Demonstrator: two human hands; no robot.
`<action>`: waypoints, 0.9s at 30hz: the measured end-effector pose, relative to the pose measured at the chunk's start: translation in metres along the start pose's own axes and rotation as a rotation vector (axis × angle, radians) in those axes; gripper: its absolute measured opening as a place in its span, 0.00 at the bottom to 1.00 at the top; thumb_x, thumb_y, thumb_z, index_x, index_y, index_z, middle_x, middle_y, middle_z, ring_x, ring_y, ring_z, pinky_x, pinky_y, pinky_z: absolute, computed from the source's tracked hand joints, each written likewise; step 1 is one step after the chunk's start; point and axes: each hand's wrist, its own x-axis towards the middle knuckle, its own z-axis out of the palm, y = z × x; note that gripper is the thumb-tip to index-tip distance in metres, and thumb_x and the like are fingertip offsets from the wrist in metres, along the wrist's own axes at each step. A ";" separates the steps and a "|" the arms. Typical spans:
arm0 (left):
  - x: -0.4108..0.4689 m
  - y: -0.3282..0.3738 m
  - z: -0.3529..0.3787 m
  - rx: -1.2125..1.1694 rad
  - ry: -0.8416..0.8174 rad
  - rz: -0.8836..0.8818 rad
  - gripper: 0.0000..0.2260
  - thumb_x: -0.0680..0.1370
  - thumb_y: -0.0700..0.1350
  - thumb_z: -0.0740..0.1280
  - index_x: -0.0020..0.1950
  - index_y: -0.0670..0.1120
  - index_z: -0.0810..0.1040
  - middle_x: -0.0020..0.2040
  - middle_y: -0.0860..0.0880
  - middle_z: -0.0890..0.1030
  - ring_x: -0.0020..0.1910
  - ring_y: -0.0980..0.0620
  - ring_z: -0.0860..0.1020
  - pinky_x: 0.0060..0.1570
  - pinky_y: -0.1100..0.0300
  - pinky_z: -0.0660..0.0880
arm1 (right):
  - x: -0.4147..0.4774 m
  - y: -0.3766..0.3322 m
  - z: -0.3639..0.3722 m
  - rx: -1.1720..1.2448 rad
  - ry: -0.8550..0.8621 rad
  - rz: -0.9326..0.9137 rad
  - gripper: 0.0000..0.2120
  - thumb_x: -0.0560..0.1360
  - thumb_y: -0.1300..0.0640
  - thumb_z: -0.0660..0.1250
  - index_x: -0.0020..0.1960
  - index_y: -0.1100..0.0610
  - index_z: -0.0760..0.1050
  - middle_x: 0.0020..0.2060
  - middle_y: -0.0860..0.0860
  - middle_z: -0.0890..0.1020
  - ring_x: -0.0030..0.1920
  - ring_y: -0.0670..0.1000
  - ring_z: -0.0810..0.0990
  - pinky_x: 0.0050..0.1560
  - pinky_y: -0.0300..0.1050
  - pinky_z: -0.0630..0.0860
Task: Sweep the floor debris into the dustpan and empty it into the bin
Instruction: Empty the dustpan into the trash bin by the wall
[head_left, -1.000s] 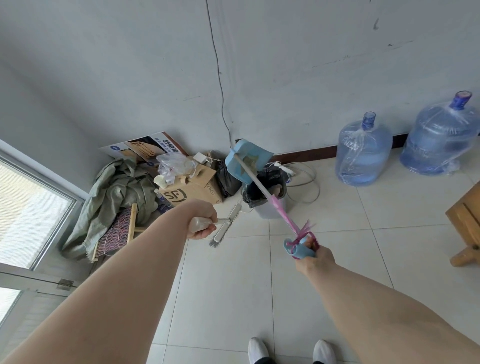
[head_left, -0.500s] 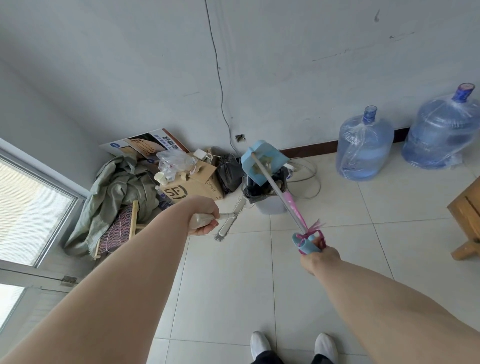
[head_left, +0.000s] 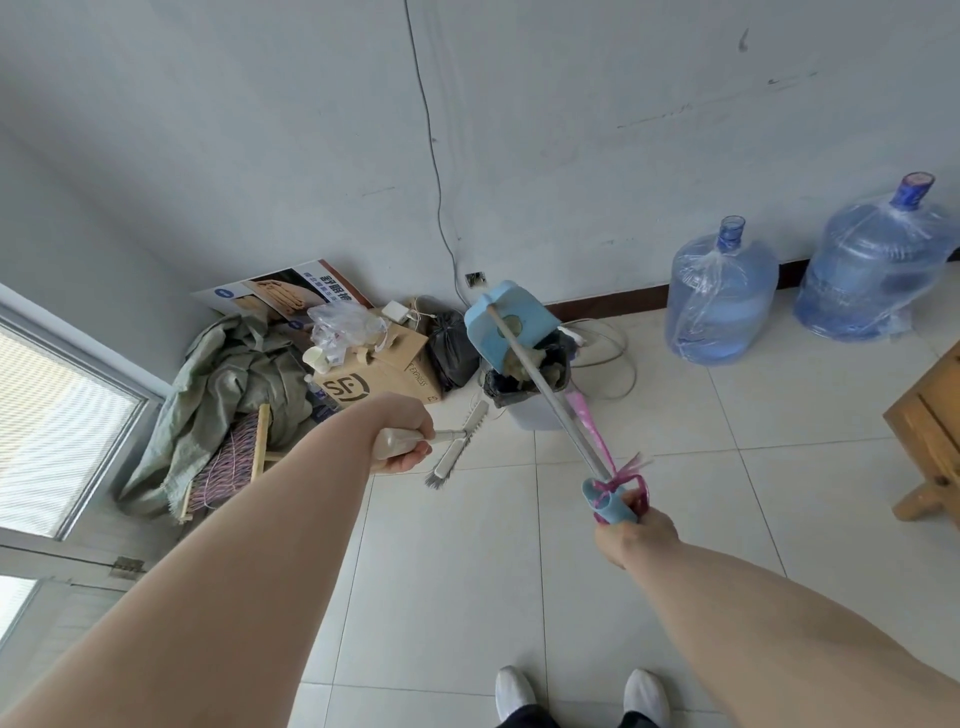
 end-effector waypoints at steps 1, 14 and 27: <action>0.001 0.000 0.000 -0.001 -0.003 -0.003 0.04 0.79 0.37 0.62 0.52 0.38 0.69 0.36 0.43 0.74 0.15 0.55 0.71 0.17 0.68 0.71 | -0.003 0.000 -0.001 0.002 0.002 0.001 0.15 0.82 0.64 0.54 0.38 0.59 0.68 0.14 0.54 0.72 0.18 0.53 0.75 0.26 0.42 0.74; 0.010 -0.007 -0.003 -0.029 0.011 0.012 0.02 0.78 0.36 0.62 0.49 0.39 0.69 0.34 0.43 0.74 0.15 0.54 0.71 0.17 0.68 0.70 | 0.002 -0.005 0.019 -0.105 -0.095 -0.037 0.14 0.77 0.71 0.50 0.36 0.61 0.66 0.12 0.57 0.70 0.11 0.54 0.72 0.54 0.48 0.75; 0.020 -0.104 -0.094 -0.160 -0.014 -0.055 0.02 0.79 0.37 0.61 0.49 0.39 0.68 0.34 0.43 0.73 0.13 0.54 0.70 0.16 0.69 0.70 | 0.001 0.081 0.038 -0.586 -0.139 -0.171 0.14 0.77 0.65 0.51 0.35 0.55 0.65 0.23 0.52 0.71 0.24 0.54 0.72 0.46 0.53 0.75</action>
